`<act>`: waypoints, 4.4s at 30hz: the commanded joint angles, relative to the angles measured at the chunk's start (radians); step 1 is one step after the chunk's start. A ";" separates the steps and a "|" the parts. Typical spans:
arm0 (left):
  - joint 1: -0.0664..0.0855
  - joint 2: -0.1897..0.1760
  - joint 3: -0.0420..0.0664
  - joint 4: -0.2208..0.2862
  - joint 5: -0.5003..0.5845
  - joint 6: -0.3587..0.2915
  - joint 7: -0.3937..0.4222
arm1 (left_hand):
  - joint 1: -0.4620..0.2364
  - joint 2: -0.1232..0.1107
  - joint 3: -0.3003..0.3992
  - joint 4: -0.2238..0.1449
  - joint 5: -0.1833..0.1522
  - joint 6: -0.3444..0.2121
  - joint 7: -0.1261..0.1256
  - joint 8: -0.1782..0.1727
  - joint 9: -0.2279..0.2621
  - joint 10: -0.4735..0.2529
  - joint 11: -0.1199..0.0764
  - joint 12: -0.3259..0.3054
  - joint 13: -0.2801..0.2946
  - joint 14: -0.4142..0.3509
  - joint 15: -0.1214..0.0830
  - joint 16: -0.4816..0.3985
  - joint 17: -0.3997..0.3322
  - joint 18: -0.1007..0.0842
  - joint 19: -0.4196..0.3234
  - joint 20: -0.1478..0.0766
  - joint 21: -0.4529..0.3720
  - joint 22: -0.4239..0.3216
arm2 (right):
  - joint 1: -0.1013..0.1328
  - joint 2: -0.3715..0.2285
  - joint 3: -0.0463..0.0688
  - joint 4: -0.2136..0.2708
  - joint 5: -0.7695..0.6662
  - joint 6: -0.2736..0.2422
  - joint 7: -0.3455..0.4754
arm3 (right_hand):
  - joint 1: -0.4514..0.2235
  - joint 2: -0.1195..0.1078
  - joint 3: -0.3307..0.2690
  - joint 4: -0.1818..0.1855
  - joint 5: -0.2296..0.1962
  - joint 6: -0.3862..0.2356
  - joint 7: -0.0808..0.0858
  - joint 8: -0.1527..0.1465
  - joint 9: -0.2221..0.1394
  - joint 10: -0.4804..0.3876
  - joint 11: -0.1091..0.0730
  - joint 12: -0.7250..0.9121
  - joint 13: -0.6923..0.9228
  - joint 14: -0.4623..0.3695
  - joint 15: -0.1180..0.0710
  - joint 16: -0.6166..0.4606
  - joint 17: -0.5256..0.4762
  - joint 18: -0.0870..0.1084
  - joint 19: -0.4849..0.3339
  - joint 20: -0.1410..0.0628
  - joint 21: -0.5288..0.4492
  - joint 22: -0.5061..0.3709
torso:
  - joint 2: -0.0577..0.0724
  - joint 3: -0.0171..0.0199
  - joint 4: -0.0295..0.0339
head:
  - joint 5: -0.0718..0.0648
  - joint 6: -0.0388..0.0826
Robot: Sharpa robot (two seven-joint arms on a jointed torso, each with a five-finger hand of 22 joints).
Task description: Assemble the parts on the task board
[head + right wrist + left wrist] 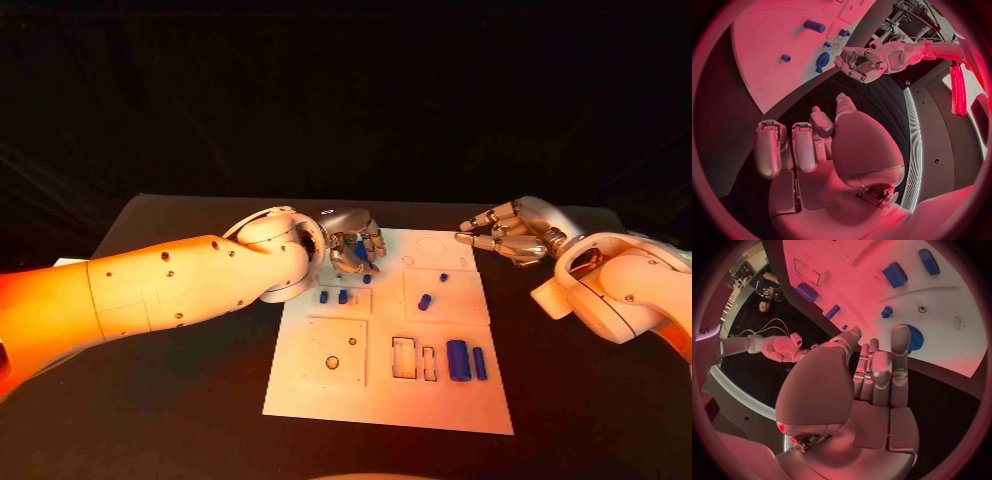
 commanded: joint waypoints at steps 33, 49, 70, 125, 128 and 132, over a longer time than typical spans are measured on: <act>-0.030 0.099 0.003 -0.110 -0.266 0.184 -0.056 | 0.017 0.028 0.011 -0.027 0.000 0.098 -0.004 -0.059 -0.072 0.076 -0.004 -0.082 -0.104 0.069 -0.009 0.147 0.117 -0.053 0.112 -0.007 0.279 0.217 | -0.001 0.001 0.000 0.003 -0.012 0.006 0.014 | 0.002 0.012 -0.009 -0.001 0.011 0.006 -0.001 0.001 0.002 -0.005 -0.005 -0.002 0.001 0.047 -0.009 -0.004 0.001 0.019 -0.005 -0.002 -0.006 0.036 | -0.002 0.0011 0.0018 | -0.004 -0.008; -0.031 0.105 0.003 -0.116 -0.271 0.238 -0.081 | 0.027 0.037 0.051 -0.051 -0.001 0.135 -0.009 -0.068 -0.083 0.121 -0.012 -0.092 -0.114 0.070 -0.015 0.154 0.113 -0.056 0.113 -0.013 0.297 0.237 | -0.001 0.001 0.000 0.003 -0.014 0.008 0.013 | 0.002 0.012 -0.009 -0.001 0.011 0.006 -0.001 0.001 0.002 -0.005 -0.005 -0.002 0.001 0.047 -0.009 -0.004 0.001 0.019 -0.005 -0.002 -0.006 0.036 | -0.002 0.0006 0.0014 | -0.003 -0.011; -0.032 0.103 0.003 -0.113 -0.271 0.190 -0.067 | 0.033 0.065 0.102 -0.089 -0.002 0.205 -0.015 -0.064 -0.083 0.205 -0.027 -0.105 -0.110 0.069 -0.027 0.158 0.103 -0.064 0.125 -0.022 0.345 0.278 | -0.001 0.002 0.000 0.003 -0.015 0.008 0.015 | 0.002 0.012 -0.009 -0.001 0.011 0.006 -0.001 0.001 0.002 -0.005 -0.005 -0.002 0.001 0.047 -0.009 -0.004 0.001 0.019 -0.005 -0.002 -0.006 0.036 | -0.003 0.0005 0.0021 | 0.001 -0.013; -0.039 -0.089 0.045 0.016 -0.143 0.126 -0.103 | -0.012 0.052 0.114 -0.104 -0.014 0.219 -0.013 -0.089 -0.087 0.232 -0.026 -0.155 -0.108 0.066 -0.027 0.155 0.080 -0.069 0.129 -0.024 0.367 0.300 | -0.005 0.011 0.000 -0.005 -0.005 0.011 0.016 | 0.003 0.014 -0.011 -0.001 0.014 0.007 -0.001 0.001 0.002 -0.004 -0.005 0.000 0.002 0.047 -0.009 -0.003 0.002 0.019 -0.004 -0.002 -0.006 0.037 | -0.003 0.0021 0.0013 | 0.010 0.003; -0.041 -0.087 0.044 0.014 -0.148 0.127 -0.104 | -0.012 0.052 0.114 -0.104 -0.014 0.219 -0.013 -0.089 -0.087 0.232 -0.026 -0.155 -0.108 0.066 -0.027 0.155 0.080 -0.069 0.129 -0.024 0.367 0.300 | -0.005 0.011 0.000 -0.005 -0.005 0.011 0.016 | 0.003 0.014 -0.011 -0.001 0.014 0.007 -0.001 0.001 0.002 -0.004 -0.005 0.000 0.002 0.047 -0.009 -0.003 0.002 0.019 -0.004 -0.002 -0.006 0.037 | -0.002 0.0016 0.0015 | 0.011 0.002; -0.043 -0.084 0.044 0.011 -0.151 0.127 -0.104 | -0.013 0.052 0.114 -0.105 -0.015 0.220 -0.013 -0.090 -0.087 0.233 -0.027 -0.156 -0.108 0.066 -0.027 0.154 0.078 -0.069 0.129 -0.024 0.366 0.300 | -0.005 0.011 0.000 -0.004 -0.005 0.011 0.017 | 0.003 0.014 -0.011 -0.001 0.014 0.007 -0.001 0.001 0.002 -0.004 -0.005 0.000 0.002 0.047 -0.009 -0.003 0.002 0.019 -0.004 -0.002 -0.006 0.037 | -0.002 0.0018 0.0019 | 0.012 0.003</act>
